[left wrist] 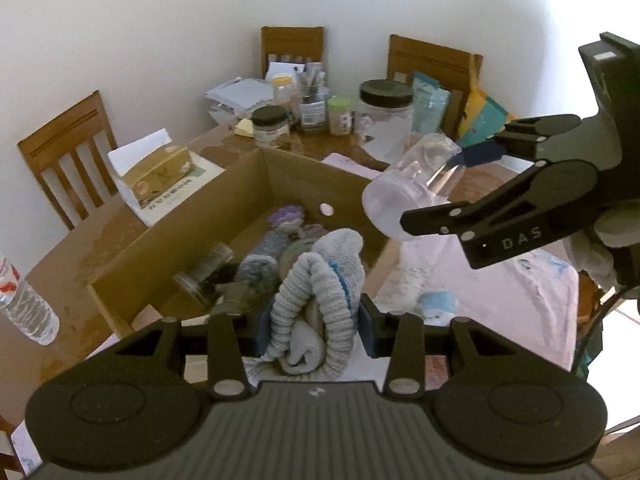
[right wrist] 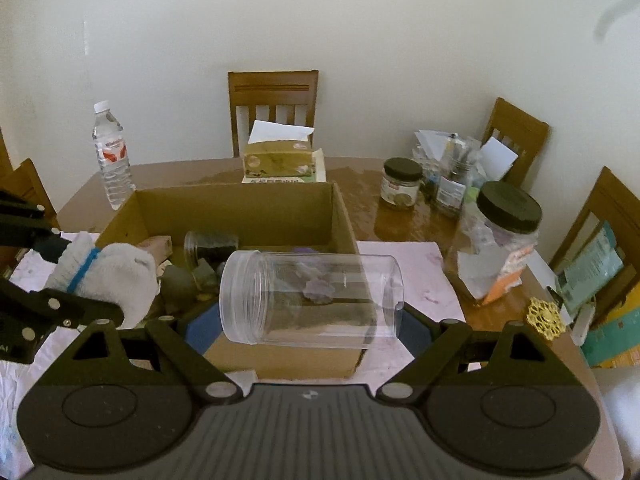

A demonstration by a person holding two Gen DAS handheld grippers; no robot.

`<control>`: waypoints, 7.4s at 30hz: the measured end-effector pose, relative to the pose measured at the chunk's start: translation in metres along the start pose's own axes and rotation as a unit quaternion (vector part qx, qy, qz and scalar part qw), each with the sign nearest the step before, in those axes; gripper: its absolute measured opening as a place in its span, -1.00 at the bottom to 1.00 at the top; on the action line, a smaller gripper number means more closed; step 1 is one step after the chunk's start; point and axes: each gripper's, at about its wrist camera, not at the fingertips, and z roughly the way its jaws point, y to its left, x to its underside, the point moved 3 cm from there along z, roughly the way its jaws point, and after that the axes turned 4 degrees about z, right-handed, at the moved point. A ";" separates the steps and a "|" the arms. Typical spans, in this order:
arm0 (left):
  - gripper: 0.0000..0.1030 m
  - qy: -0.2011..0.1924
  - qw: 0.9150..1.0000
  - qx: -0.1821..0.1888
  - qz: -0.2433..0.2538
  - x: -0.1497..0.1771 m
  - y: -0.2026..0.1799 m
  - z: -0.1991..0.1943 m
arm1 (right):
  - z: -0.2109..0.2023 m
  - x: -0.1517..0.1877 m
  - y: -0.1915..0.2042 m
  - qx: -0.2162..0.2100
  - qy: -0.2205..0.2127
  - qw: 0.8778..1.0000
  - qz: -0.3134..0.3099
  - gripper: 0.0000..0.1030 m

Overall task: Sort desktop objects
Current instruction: 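Carry the sock roll and clear jar into the cardboard box and release both, then move both tools back toward the remaining table items, then grasp the translucent white container with the left gripper while the right grasps the pink knitted hat, then carry the white container and pink hat into the cardboard box and release both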

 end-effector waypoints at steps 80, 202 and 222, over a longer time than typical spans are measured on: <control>0.74 0.026 0.998 0.013 0.052 0.047 -0.067 0.007 | -0.038 0.113 0.009 0.018 0.075 0.995 0.059 1.00; 0.28 0.003 1.000 0.024 0.009 0.018 -0.052 -0.001 | -0.040 0.085 0.033 0.001 0.051 0.991 -0.121 0.32; 0.28 -0.006 1.000 -0.018 -0.007 -0.045 0.013 0.024 | -0.013 -0.002 0.024 -0.029 0.003 0.991 -0.128 0.32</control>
